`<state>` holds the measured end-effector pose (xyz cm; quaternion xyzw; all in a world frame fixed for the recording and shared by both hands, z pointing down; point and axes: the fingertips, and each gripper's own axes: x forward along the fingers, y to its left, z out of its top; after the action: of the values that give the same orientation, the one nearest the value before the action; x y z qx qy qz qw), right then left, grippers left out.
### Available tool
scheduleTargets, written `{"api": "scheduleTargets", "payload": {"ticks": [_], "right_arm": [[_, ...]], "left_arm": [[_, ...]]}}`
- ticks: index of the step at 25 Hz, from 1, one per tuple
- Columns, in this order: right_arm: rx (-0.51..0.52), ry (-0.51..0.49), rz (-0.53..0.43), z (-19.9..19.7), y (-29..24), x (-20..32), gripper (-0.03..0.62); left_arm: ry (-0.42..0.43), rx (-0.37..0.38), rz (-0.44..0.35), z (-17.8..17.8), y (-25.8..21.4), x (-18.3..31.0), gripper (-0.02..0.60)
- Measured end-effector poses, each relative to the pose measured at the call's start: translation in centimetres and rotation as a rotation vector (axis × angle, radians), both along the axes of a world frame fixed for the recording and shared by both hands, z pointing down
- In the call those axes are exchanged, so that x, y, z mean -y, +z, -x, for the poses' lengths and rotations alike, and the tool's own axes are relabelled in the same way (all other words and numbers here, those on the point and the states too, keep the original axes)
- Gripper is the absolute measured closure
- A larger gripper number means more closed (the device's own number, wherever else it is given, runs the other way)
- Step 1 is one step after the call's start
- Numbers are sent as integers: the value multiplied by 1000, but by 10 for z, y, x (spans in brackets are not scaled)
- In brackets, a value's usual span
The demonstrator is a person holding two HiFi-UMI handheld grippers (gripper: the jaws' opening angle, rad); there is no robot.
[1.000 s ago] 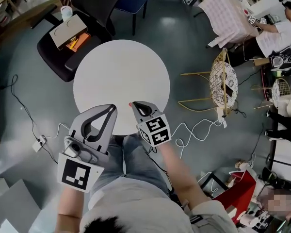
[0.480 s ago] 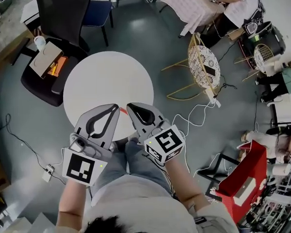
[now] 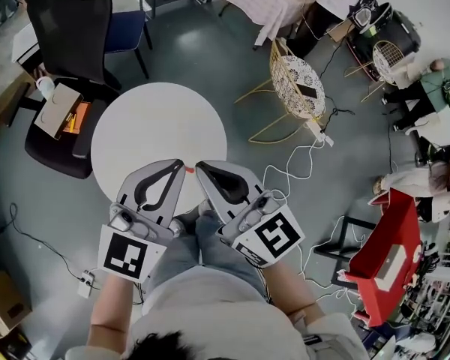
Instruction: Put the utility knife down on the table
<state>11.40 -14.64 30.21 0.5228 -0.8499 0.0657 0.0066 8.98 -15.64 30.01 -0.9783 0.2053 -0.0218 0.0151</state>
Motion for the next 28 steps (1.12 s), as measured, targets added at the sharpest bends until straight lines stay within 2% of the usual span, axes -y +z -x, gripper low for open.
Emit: {"api": "scheduleTargets", "payload": {"ticks": [12,28], "right_arm": [[6,7,-53,13,-16,-17,588],[-4,-32,-66,29,-20,-12,588]], "left_arm": [[16,3,-8,9,-2,-18,572],[-32,-21,-5,26,-6,-11,572]]}}
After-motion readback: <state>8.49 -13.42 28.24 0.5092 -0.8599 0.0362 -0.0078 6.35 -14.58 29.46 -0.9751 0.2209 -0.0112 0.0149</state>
